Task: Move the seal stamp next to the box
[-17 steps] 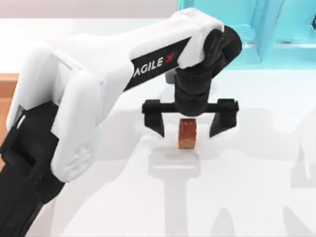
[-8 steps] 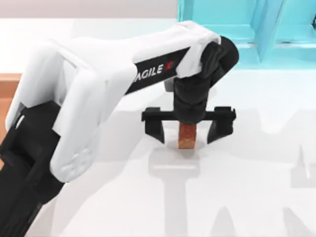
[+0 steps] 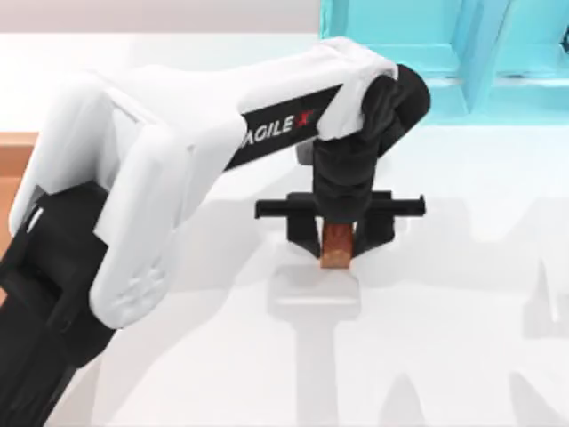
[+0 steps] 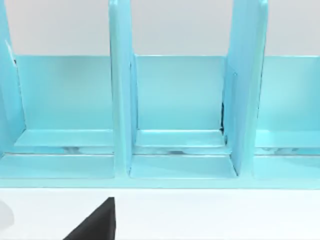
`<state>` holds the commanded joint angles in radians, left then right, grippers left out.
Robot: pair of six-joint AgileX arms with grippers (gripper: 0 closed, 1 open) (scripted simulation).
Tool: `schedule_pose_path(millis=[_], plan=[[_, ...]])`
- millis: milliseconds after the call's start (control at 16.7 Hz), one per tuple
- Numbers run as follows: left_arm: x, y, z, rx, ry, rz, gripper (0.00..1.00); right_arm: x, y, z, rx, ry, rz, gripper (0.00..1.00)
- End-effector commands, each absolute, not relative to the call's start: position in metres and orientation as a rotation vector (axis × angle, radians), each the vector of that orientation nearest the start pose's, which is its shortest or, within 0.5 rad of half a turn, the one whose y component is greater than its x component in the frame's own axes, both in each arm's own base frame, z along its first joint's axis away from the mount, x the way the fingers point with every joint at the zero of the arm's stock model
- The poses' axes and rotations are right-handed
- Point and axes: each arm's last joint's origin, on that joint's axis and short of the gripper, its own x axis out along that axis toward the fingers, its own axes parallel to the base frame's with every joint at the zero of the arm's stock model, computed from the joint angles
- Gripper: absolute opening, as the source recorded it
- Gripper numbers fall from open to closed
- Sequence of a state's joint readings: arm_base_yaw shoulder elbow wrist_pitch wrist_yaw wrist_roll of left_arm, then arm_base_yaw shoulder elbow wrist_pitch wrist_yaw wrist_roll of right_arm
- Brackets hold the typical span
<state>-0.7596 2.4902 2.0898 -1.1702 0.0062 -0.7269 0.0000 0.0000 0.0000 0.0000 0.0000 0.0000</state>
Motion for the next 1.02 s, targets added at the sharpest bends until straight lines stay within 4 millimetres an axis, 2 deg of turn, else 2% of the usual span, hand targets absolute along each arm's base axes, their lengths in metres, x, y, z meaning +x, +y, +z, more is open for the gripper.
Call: schedule_pose_path(millis=[180, 240, 780, 1020], plan=[[0.356, -0.33, 0.121, 0.016, 1.571, -0.016, 0.02, 0.106, -0.001, 0.16, 0.0, 0.0, 0.0, 1.0], [0.356, -0.33, 0.121, 0.016, 1.571, -0.016, 0.0, 0.106, -0.001, 0.16, 0.0, 0.0, 0.0, 1.0], [0.355, -0.33, 0.121, 0.021, 1.571, -0.02, 0.0, 0.106, -0.001, 0.16, 0.0, 0.0, 0.0, 1.0], [0.355, -0.332, 0.143, 0.024, 1.572, -0.021, 0.0, 0.106, -0.001, 0.16, 0.0, 0.0, 0.0, 1.0]])
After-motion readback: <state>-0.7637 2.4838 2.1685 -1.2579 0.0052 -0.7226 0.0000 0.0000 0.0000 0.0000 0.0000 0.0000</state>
